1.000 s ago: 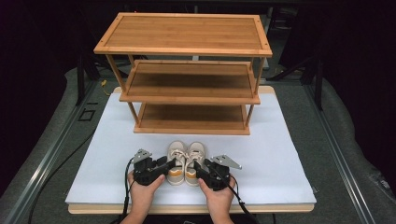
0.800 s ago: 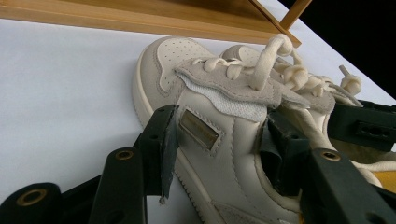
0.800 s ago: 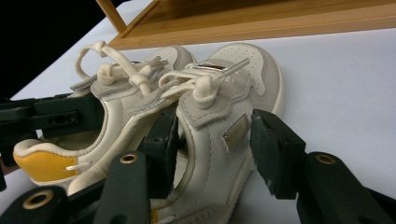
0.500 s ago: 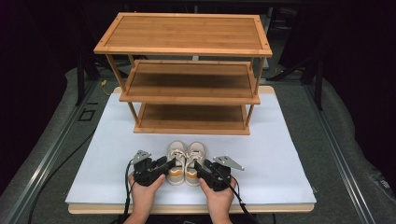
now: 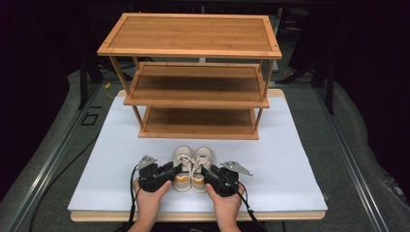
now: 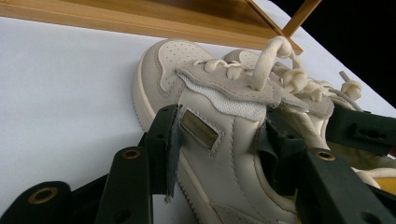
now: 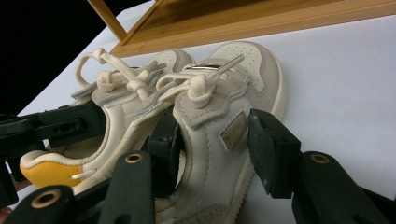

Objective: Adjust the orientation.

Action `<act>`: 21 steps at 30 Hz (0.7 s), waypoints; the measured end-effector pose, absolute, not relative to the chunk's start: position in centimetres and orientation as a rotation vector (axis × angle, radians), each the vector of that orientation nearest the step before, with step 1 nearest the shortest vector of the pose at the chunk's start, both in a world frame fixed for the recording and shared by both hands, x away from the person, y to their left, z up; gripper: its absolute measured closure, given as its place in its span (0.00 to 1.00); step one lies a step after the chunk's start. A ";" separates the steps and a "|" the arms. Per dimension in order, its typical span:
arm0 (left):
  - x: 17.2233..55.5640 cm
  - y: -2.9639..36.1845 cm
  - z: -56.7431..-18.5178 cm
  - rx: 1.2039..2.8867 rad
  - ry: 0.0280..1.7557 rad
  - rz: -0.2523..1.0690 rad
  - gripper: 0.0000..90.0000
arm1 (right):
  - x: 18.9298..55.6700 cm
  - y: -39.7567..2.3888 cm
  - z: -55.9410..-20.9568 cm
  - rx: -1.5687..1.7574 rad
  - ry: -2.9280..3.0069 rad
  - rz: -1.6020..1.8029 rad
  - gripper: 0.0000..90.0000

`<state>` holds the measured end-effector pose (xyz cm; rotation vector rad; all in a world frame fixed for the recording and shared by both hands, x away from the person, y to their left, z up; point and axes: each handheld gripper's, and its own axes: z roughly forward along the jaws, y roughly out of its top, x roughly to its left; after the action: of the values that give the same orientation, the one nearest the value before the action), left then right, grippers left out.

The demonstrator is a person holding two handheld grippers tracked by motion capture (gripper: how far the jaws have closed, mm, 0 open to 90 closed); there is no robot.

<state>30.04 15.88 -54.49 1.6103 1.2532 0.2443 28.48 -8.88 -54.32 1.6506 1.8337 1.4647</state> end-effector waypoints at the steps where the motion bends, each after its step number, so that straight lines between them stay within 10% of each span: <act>1: 30.0 15.9 -54.5 1.609 1.253 0.246 0.60 | 28.5 -8.9 -54.3 1.652 1.831 1.466 0.61; 21: 30.1 15.7 -53.9 1.613 1.251 0.257 0.63 | 28.5 -8.8 -54.0 1.656 1.820 1.477 0.62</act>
<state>30.08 15.74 -53.94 1.6130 1.2507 0.2574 28.50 -8.83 -53.97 1.6556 1.8203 1.4772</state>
